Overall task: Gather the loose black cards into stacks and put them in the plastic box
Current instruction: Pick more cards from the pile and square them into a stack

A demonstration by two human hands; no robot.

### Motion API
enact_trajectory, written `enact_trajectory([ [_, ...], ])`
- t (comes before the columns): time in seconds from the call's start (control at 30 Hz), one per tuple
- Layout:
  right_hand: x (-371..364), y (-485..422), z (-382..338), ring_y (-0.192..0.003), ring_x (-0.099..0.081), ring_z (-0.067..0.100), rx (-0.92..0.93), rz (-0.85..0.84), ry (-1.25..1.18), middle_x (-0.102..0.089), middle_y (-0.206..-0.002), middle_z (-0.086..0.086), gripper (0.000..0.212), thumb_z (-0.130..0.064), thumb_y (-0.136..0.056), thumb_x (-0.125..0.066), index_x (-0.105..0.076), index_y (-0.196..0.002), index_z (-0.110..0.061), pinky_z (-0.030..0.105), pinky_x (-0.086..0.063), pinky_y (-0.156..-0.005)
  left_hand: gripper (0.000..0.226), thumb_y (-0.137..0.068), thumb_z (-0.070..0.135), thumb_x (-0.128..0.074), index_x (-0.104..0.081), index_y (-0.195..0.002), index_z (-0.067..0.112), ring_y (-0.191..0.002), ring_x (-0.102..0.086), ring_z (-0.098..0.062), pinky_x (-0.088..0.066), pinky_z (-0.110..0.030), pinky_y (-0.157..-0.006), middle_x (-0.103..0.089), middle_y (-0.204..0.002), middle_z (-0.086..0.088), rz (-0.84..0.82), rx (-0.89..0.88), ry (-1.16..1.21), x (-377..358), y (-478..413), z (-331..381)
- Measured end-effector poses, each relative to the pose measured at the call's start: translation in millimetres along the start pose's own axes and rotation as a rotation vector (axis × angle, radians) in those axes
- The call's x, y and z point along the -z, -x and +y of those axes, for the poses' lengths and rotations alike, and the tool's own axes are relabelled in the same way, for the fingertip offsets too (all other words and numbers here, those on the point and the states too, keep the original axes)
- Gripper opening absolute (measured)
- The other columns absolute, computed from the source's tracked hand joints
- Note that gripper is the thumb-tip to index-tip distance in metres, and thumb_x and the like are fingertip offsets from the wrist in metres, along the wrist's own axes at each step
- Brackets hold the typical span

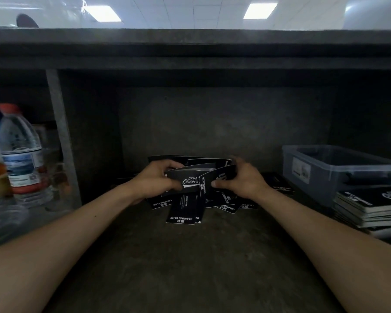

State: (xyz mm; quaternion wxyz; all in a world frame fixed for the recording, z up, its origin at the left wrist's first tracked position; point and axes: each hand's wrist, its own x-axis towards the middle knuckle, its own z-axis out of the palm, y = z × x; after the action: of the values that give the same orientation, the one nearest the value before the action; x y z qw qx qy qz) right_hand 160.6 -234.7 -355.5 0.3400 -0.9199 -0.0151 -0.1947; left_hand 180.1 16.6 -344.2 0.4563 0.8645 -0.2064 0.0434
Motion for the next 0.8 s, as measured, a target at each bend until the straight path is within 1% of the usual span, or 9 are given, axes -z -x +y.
enact_trajectory([
  [0.07,-1,-1,1,-0.111,-0.063,0.016,0.000,0.023,-0.006,-0.068,-0.116,-0.005,0.082,-0.048,-0.061,-0.090,-0.057,-0.131,-0.022,0.029,-0.050,-0.094,0.058,-0.073,0.014,-0.086,-0.061,-0.124,0.028,-0.097,-0.067,-0.004,-0.050,-0.010,-0.073,-0.069,-0.112,0.007,-0.026,0.000,-0.002,1,2,2],
  [0.17,-1,-4,-2,-0.084,-0.067,0.013,0.007,0.102,-0.047,-0.069,-0.084,-0.007,0.058,-0.035,-0.070,-0.088,-0.065,-0.119,-0.015,0.026,-0.052,-0.080,0.060,-0.071,0.025,-0.088,-0.060,-0.123,0.030,-0.094,-0.064,0.004,-0.046,-0.001,-0.066,-0.067,-0.110,0.011,-0.035,-0.029,-0.019,1,4,4],
  [0.27,-6,-4,-8,-0.063,-0.070,0.016,0.009,0.046,-0.211,-0.071,-0.074,-0.001,0.044,-0.013,-0.074,-0.086,-0.066,-0.112,-0.010,0.033,-0.061,-0.068,0.049,-0.083,0.009,-0.078,-0.060,-0.127,0.019,-0.105,-0.065,-0.007,-0.049,-0.006,-0.075,-0.068,-0.112,0.004,0.006,-0.064,-0.028,0,3,1],
  [0.33,-8,-4,-10,-0.068,-0.071,0.017,0.001,0.001,-0.269,-0.071,-0.079,-0.001,0.047,-0.004,-0.074,-0.084,-0.064,-0.115,-0.011,0.033,-0.062,-0.069,0.044,-0.087,-0.001,-0.070,-0.061,-0.127,0.015,-0.107,-0.065,-0.014,-0.053,-0.019,-0.084,-0.069,-0.113,-0.002,0.045,-0.051,0.008,2,3,1],
  [0.4,-8,-5,-8,-0.080,-0.068,0.011,0.026,-0.036,-0.210,-0.071,-0.089,-0.005,0.049,-0.005,-0.075,-0.083,-0.063,-0.119,-0.013,0.029,-0.058,-0.081,0.042,-0.087,-0.006,-0.067,-0.063,-0.125,0.013,-0.105,-0.066,-0.018,-0.055,-0.025,-0.087,-0.070,-0.113,-0.007,0.110,-0.033,0.062,4,2,2],
  [0.5,-9,-1,-8,-0.106,-0.063,0.010,0.139,-0.179,-0.073,-0.069,-0.117,-0.002,0.046,-0.010,-0.081,-0.078,-0.063,-0.124,-0.017,0.027,-0.049,-0.100,0.042,-0.085,-0.010,-0.067,-0.065,-0.121,0.012,-0.093,-0.065,-0.013,-0.053,-0.017,-0.076,-0.069,-0.109,-0.006,0.224,0.011,0.103,9,-1,1],
  [0.57,-15,3,-9,-0.117,-0.059,0.010,0.225,-0.260,0.077,-0.065,-0.127,-0.004,0.041,-0.019,-0.086,-0.074,-0.065,-0.126,-0.019,0.025,-0.043,-0.105,0.044,-0.082,-0.011,-0.067,-0.066,-0.119,0.013,-0.085,-0.064,-0.009,-0.053,-0.017,-0.070,-0.069,-0.100,-0.003,0.224,0.069,0.095,12,-3,-2],
  [0.73,-6,3,-11,-0.101,-0.065,0.013,0.248,-0.246,0.282,-0.071,-0.109,-0.005,0.023,-0.032,-0.086,-0.074,-0.073,-0.107,-0.023,0.026,-0.050,-0.089,0.037,-0.084,-0.005,-0.065,-0.066,-0.113,0.019,-0.073,-0.064,-0.007,-0.051,-0.011,-0.051,-0.068,-0.086,0.003,0.220,0.121,0.091,10,-6,-7],
  [0.8,-1,3,-11,-0.102,-0.065,0.012,0.269,-0.197,0.295,-0.072,-0.109,-0.005,0.022,-0.030,-0.086,-0.073,-0.073,-0.108,-0.024,0.029,-0.052,-0.091,0.035,-0.086,-0.004,-0.062,-0.067,-0.110,0.020,-0.072,-0.063,-0.006,-0.049,-0.009,-0.050,-0.067,-0.084,0.006,0.228,0.116,0.088,9,-7,-8],
])
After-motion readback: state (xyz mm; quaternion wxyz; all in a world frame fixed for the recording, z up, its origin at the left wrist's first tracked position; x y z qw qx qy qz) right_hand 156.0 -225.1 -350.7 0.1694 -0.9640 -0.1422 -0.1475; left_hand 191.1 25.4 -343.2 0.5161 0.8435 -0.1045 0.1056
